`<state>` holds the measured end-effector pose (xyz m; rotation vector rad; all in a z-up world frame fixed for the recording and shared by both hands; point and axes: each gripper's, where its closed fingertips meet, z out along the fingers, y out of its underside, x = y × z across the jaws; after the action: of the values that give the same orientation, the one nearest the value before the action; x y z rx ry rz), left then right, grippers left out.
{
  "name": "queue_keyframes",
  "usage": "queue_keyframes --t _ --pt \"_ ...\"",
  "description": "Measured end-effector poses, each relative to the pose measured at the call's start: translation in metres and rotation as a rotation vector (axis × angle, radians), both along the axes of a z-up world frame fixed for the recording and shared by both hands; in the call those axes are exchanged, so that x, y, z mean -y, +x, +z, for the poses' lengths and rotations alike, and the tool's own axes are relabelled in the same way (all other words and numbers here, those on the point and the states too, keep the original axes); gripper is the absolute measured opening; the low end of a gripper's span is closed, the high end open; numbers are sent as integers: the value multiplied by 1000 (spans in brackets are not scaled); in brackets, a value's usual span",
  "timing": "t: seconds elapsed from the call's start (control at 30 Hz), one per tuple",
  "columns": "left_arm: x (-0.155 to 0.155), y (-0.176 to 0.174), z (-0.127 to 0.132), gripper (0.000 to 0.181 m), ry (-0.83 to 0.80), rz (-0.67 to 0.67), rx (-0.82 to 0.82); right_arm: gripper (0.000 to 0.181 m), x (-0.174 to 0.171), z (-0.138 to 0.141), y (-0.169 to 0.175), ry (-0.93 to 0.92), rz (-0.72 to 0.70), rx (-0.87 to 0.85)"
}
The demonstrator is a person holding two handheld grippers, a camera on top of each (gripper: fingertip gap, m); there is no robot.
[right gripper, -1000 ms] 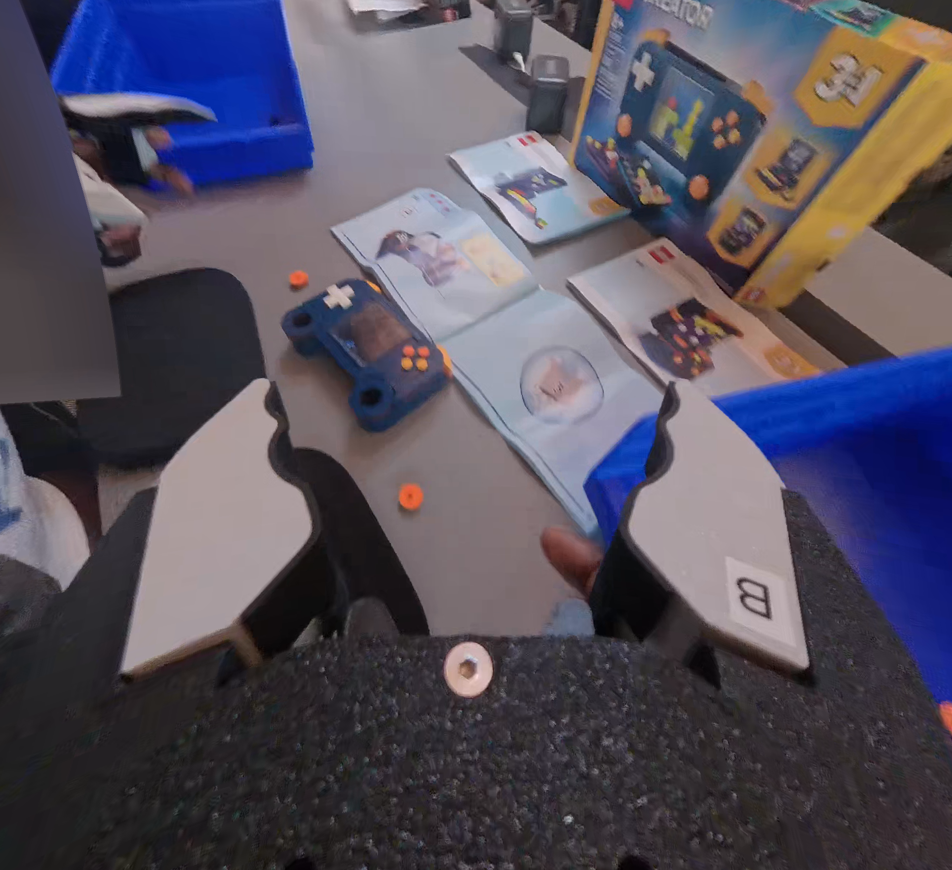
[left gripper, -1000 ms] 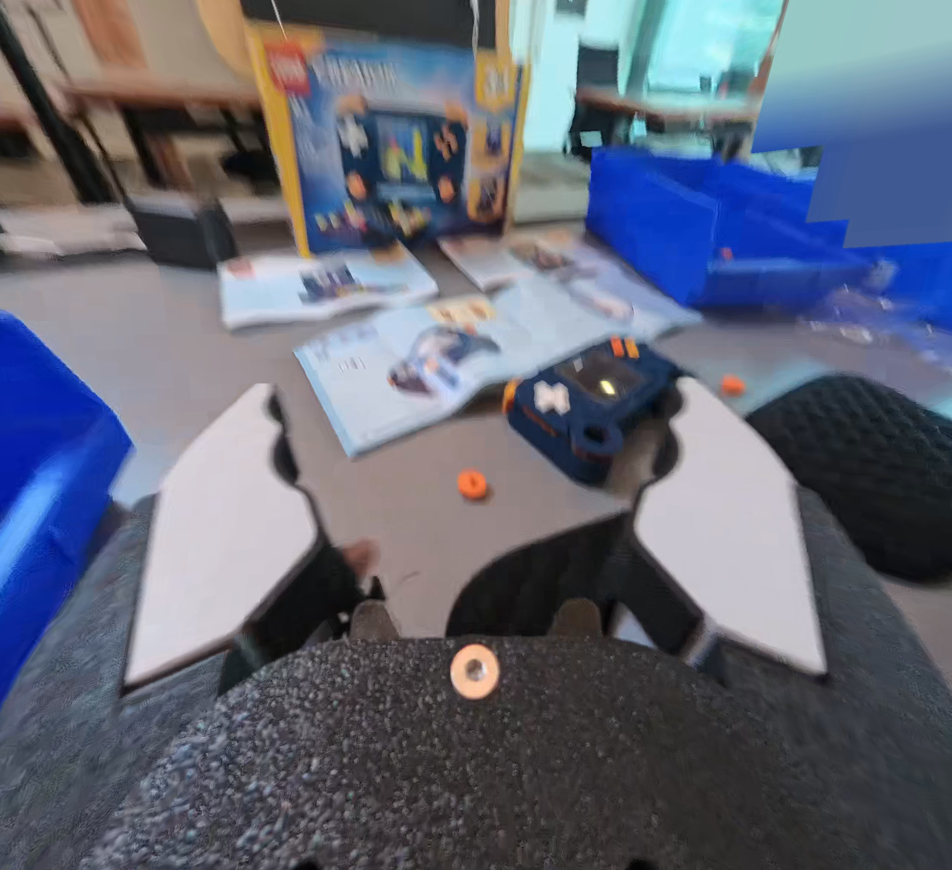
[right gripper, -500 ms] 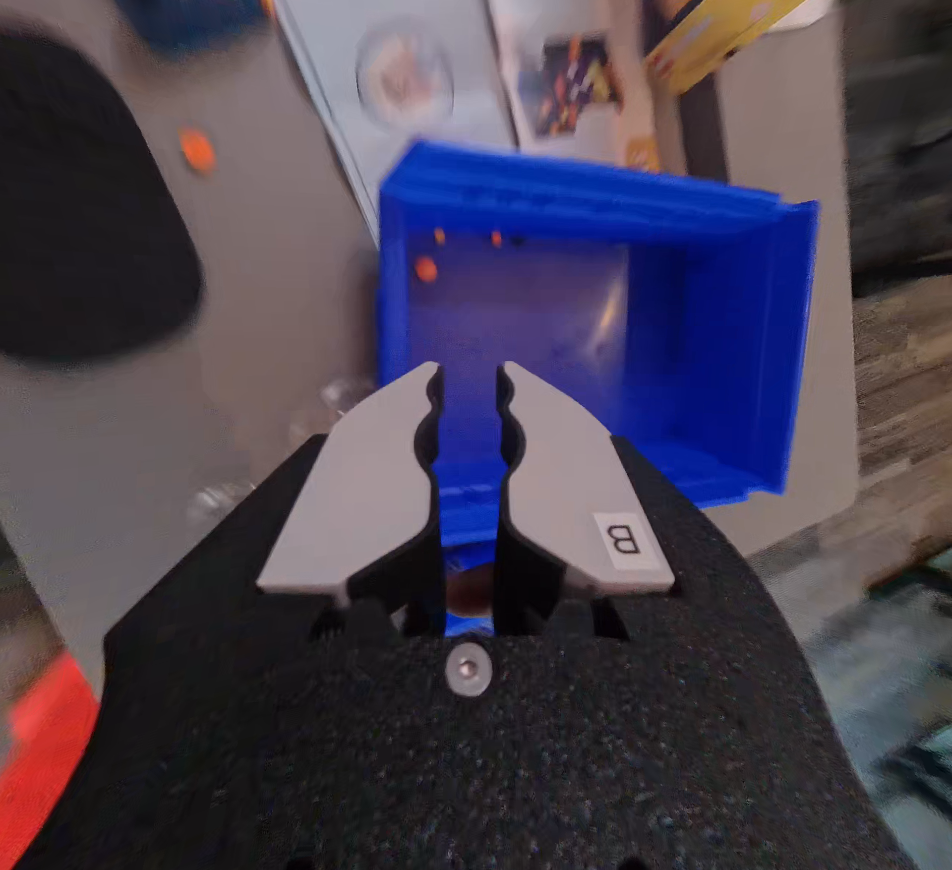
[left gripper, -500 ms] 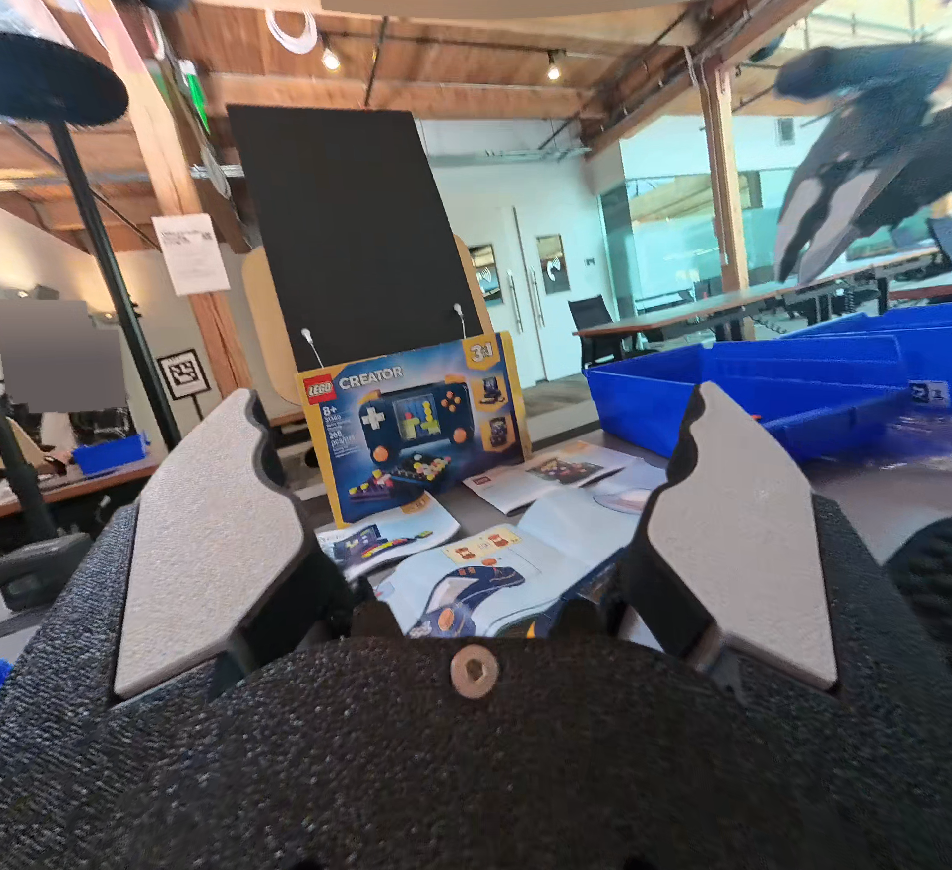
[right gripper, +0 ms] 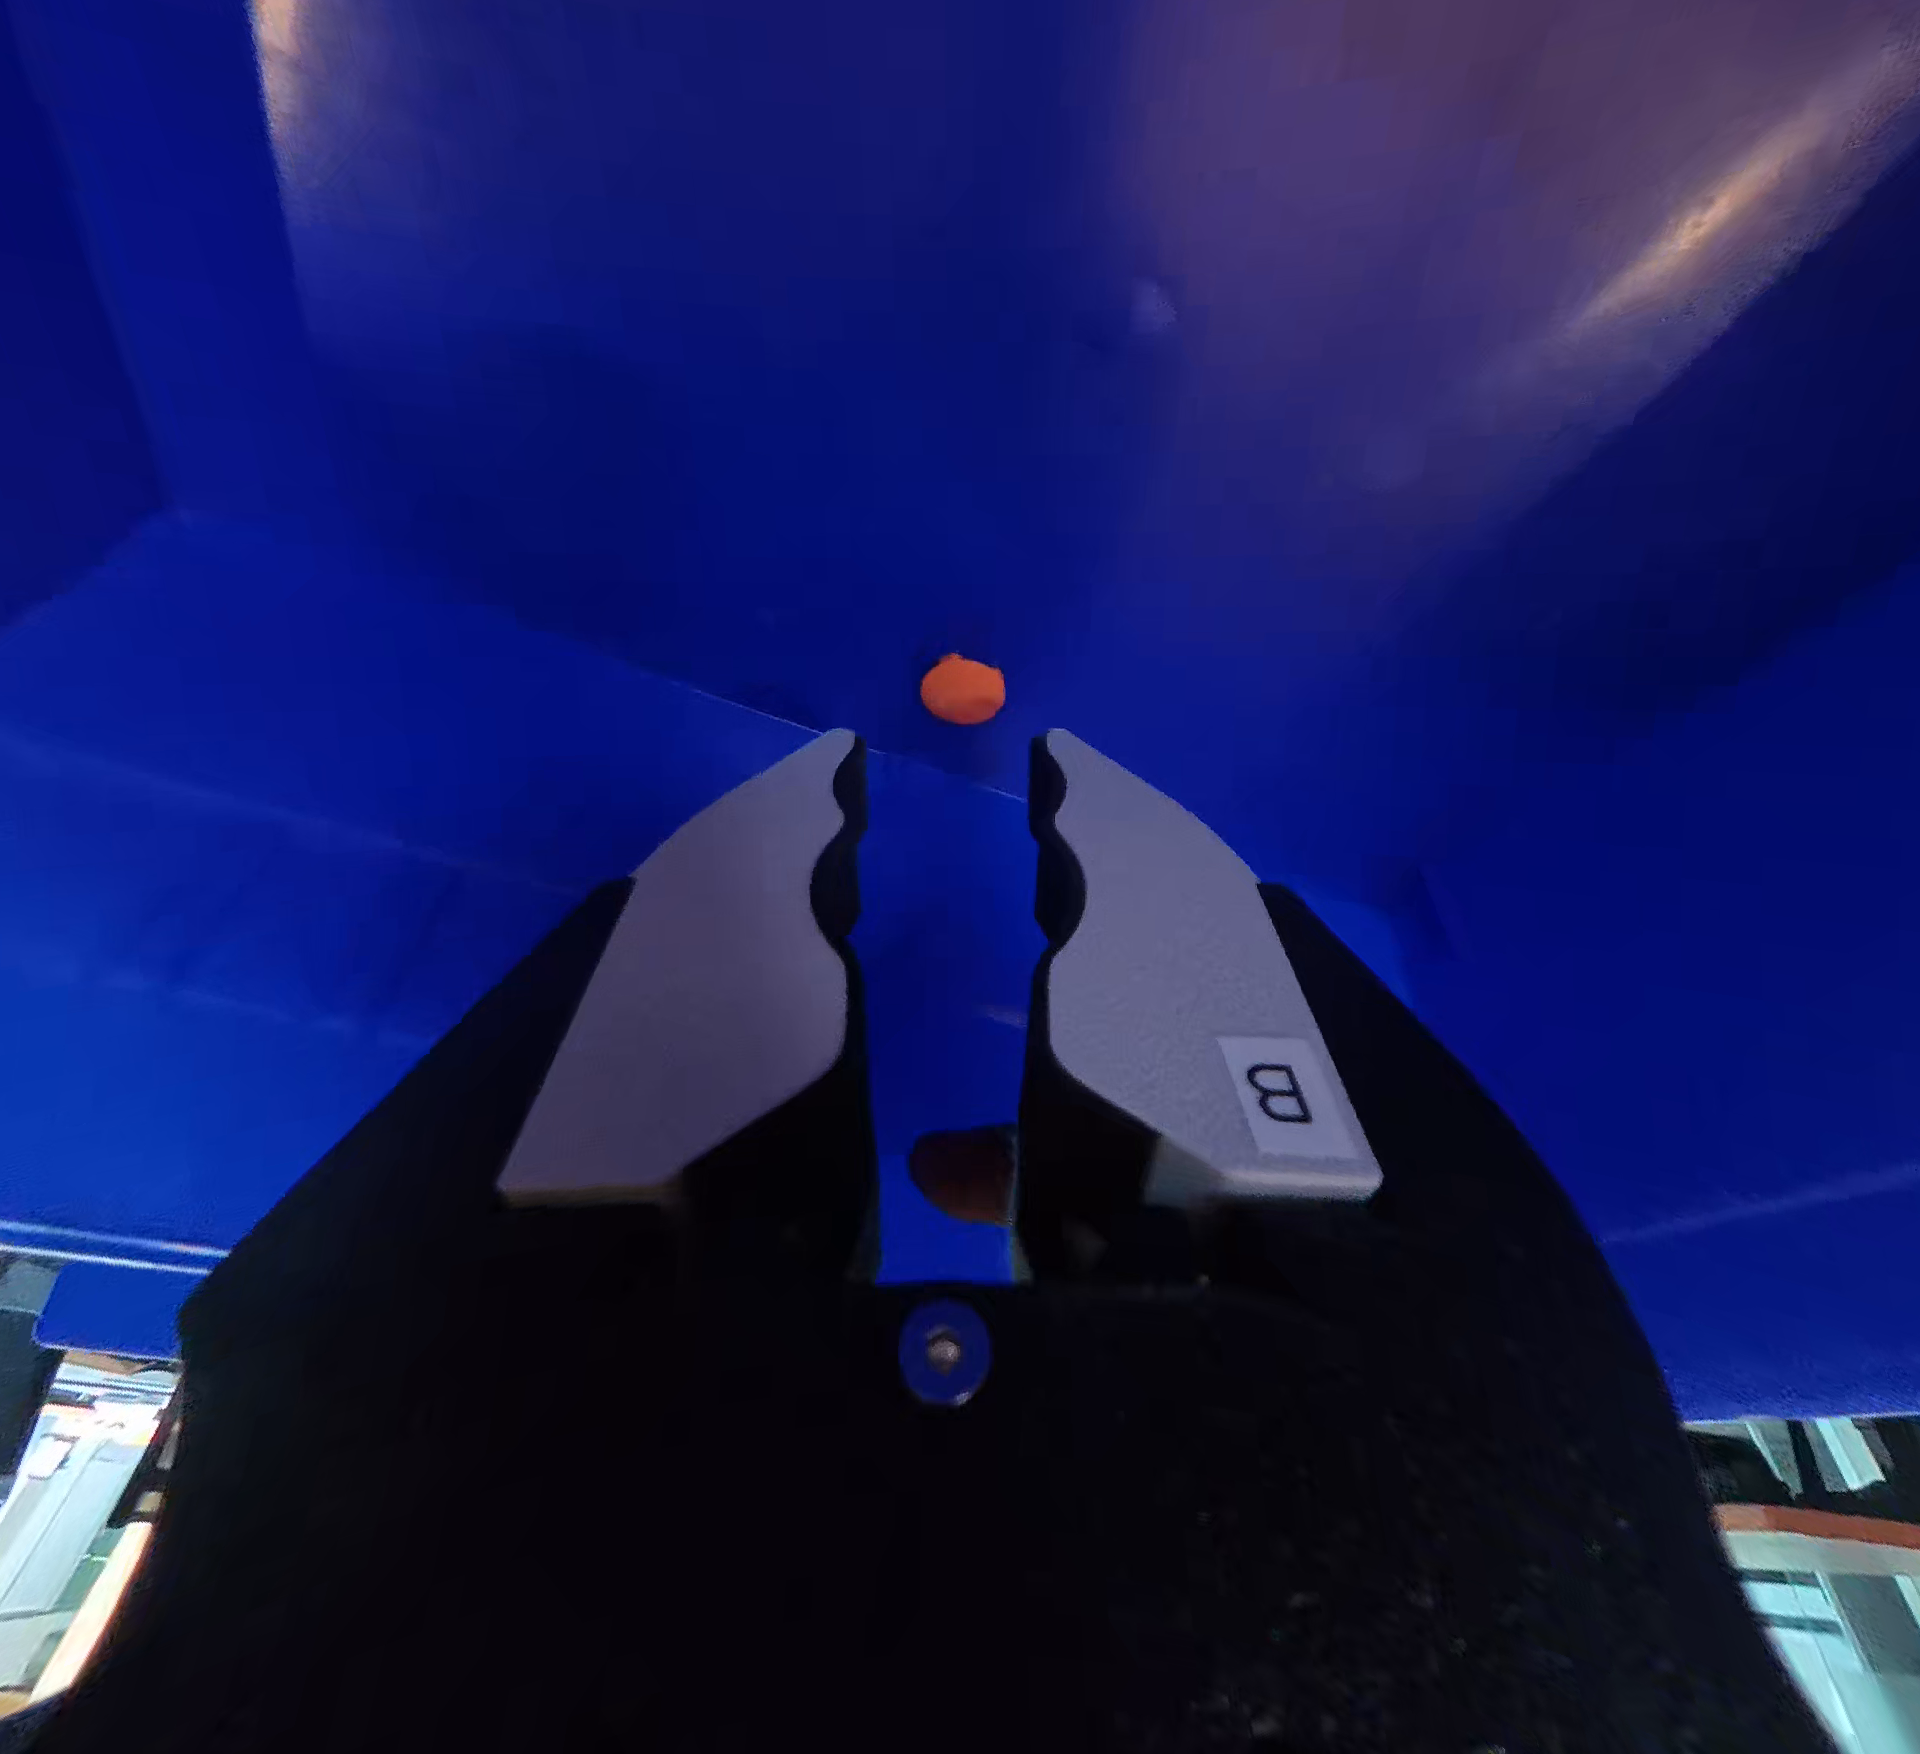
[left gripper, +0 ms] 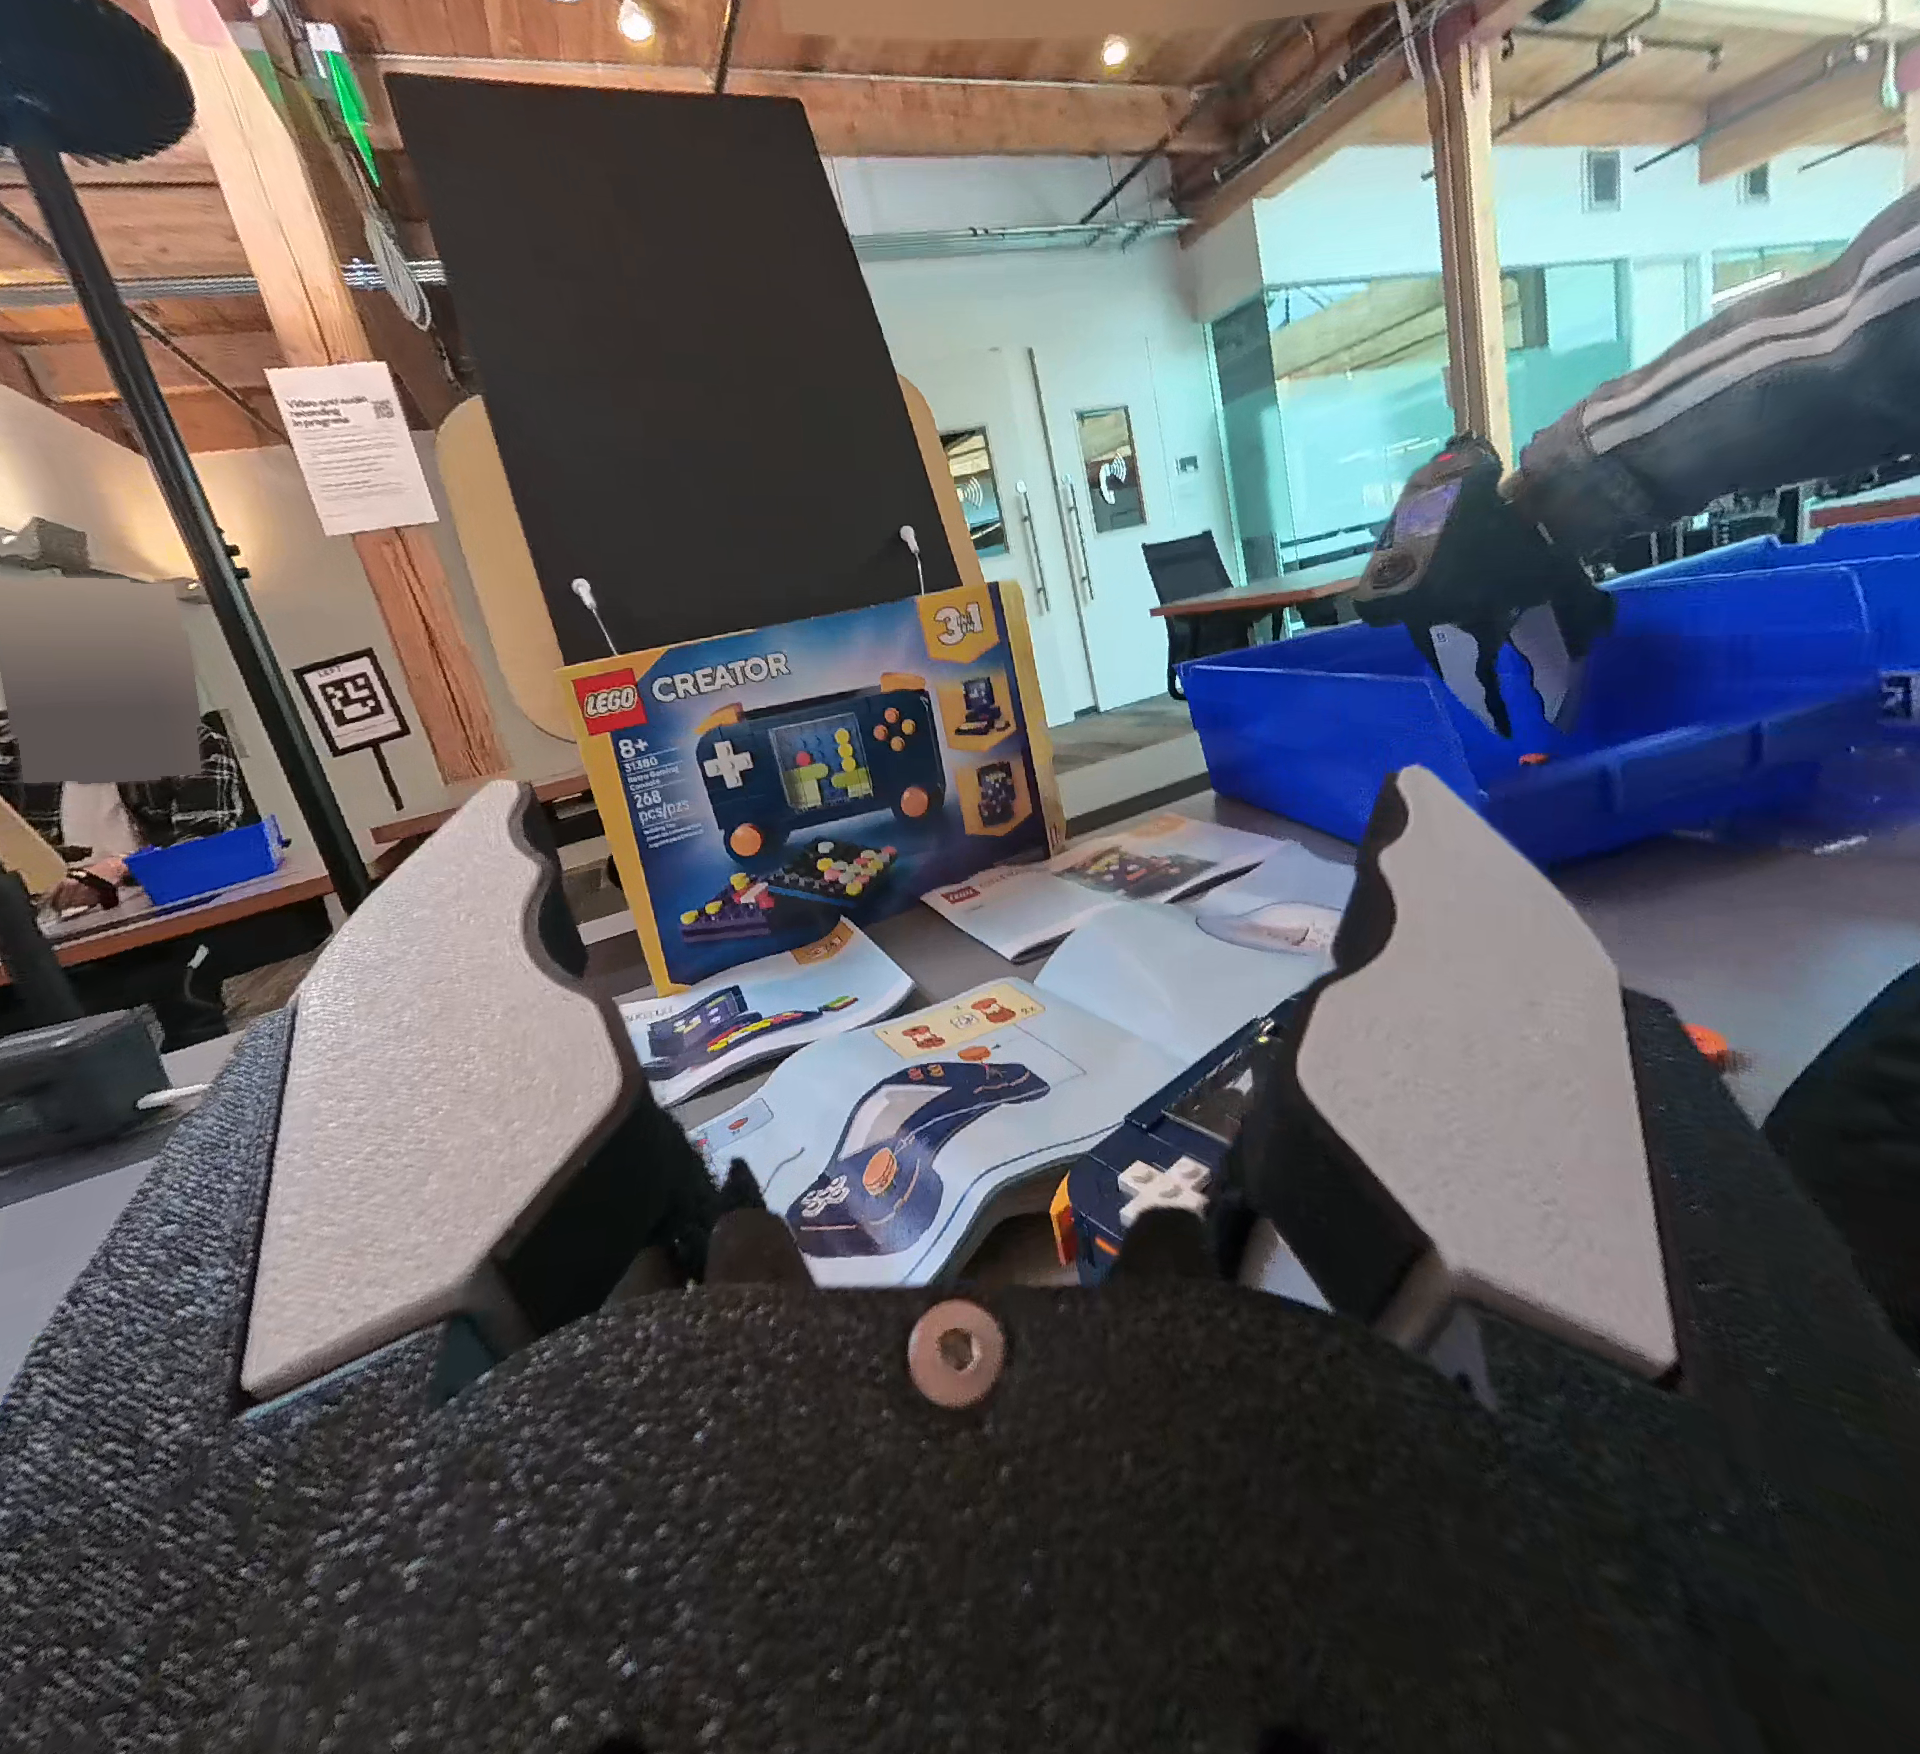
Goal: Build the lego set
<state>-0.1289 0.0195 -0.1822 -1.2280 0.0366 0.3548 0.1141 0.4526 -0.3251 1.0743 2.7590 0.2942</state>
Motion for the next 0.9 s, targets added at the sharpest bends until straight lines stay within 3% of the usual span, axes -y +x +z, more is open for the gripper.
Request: queue_keyframes --t 0.37,0.47,0.6,0.87,0.9 --pt "-1 -5 -3 141 -16 11 21 25 4 -13 -7 15 -56 -33" --pt "-1 -5 -3 141 -17 10 21 3 2 -15 -7 47 -23 -17" --pt "-1 -4 -3 141 -14 2 25 0 1 -14 -7 48 -21 -37" --pt "-1 1 -2 141 -10 -24 20 0 17 36 -24 -66 -83 -258" --pt "-1 1 -2 141 -10 -28 20 11 17 35 -22 -51 -76 -236"
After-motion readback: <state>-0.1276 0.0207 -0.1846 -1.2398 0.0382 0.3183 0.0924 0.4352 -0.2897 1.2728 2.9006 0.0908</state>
